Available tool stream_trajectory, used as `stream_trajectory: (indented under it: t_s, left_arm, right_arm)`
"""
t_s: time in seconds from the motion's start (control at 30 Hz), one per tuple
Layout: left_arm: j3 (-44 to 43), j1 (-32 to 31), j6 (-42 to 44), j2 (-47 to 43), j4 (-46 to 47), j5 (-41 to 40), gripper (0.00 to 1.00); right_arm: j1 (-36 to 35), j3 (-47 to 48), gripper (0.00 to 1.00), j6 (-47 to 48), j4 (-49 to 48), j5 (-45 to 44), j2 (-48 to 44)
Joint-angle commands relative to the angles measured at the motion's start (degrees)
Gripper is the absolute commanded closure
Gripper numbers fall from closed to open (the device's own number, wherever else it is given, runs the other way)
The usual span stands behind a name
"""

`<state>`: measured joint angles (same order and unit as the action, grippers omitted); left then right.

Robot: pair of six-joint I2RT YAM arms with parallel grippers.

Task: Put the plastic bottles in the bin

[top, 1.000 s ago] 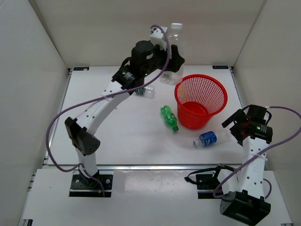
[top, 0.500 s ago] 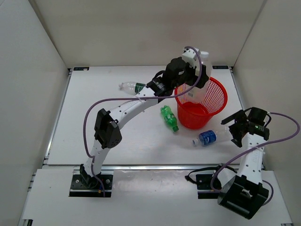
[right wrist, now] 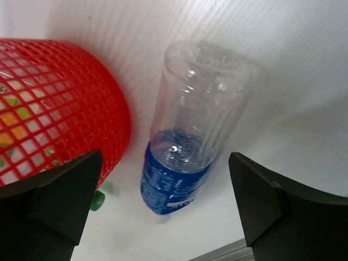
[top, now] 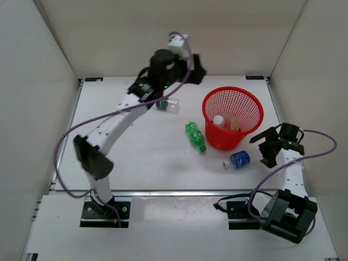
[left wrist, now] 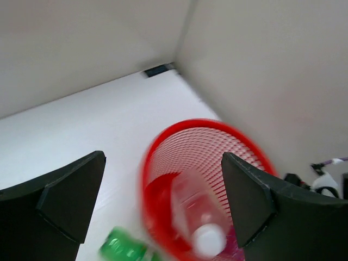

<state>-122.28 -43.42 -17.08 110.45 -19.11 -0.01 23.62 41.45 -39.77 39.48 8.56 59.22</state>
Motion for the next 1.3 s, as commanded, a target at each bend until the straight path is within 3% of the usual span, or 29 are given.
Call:
stream_trajectory:
  t_s: [0.0, 0.07, 0.13, 0.23, 0.37, 0.5, 0.53, 0.57, 0.6, 0.73, 0.83, 0.9, 0.97, 1.13, 1.27]
  left_arm:
    - [15.15, 8.59, -2.94, -14.28, -10.85, -5.08, 0.02]
    - [28.24, 12.72, -6.45, -24.53, -11.03, -6.06, 0.02]
    - [43.11, 20.44, -9.63, -31.66, -10.42, -1.52, 0.01]
    - [53.52, 27.31, -11.57, -39.34, -14.97, -0.86, 0.02]
    - [58.02, 25.41, -11.21, -42.95, -21.22, -8.24, 0.01]
    - [63.63, 25.32, -15.25, -44.35, -18.61, -2.03, 0.02]
    - [65.83, 24.79, -16.92, -44.53, -17.37, -1.4, 0.01]
    - [66.81, 24.44, -16.93, -44.54, -15.27, -0.35, 0.01]
    - [67.43, 23.3, -18.32, -43.84, -14.56, -0.25, 0.01]
    - [63.14, 18.74, -17.46, -39.09, -14.2, -3.16, 0.01]
    - [59.8, 15.83, -17.46, -35.4, -11.31, -1.84, 0.01]
    - [58.04, 14.16, -17.98, -32.16, -9.72, -0.52, 0.02]
    - [56.89, 12.4, -18.87, -29.87, -7.87, -0.25, 0.02]
    - [49.88, 9.15, -20.97, -19.34, -5.15, 0.1, 0.01]
    - [41.88, 7.04, -21.5, -11.51, -5.41, -2.27, 0.01]
  right_arm:
    - [-1.03, -2.42, 0.01, -1.8, -1.51, -2.4, 1.41]
    - [-0.85, -4.7, 0.01, -2.68, -2.3, -2.67, 1.68]
    - [-1.55, -6.02, 0.01, -4.26, -4.93, -2.5, 2.21]
    - [-3.31, -7.61, 0.01, -5.49, -7.22, -3.2, 4.93]
    - [-4.11, -8.83, 0.12, -6.11, -9.68, -2.6, 7.74]
    - [-4.89, -8.94, 0.15, -7.16, -9.69, -5.99, 10.21]
    - [-5.24, -8.93, 0.21, -7.16, -10.04, -7.57, 10.39]
    - [-5.68, -9.02, 0.36, -7.6, -10.13, -7.85, 10.82]
    - [-5.95, -8.76, 0.51, -7.87, -10.13, -8.46, 10.39]
    - [-3.33, -5.43, 0.59, -6.38, -5.49, -14.87, 5.66]
    - [0.54, 2.11, 0.63, -1.21, -1.1, -18.47, 0.56]
    - [2.13, 7.03, 0.71, 2.31, 2.69, -22.41, -2.35]
    - [2.4, 12.93, 0.69, 5.91, 3.93, -28.04, -4.46]
    - [-6.97, 27.34, 0.67, 13.74, -1.15, -38.33, -5.7]
    - [-19.71, 29.31, 0.68, 21.46, -17.54, -46.07, -8.15]
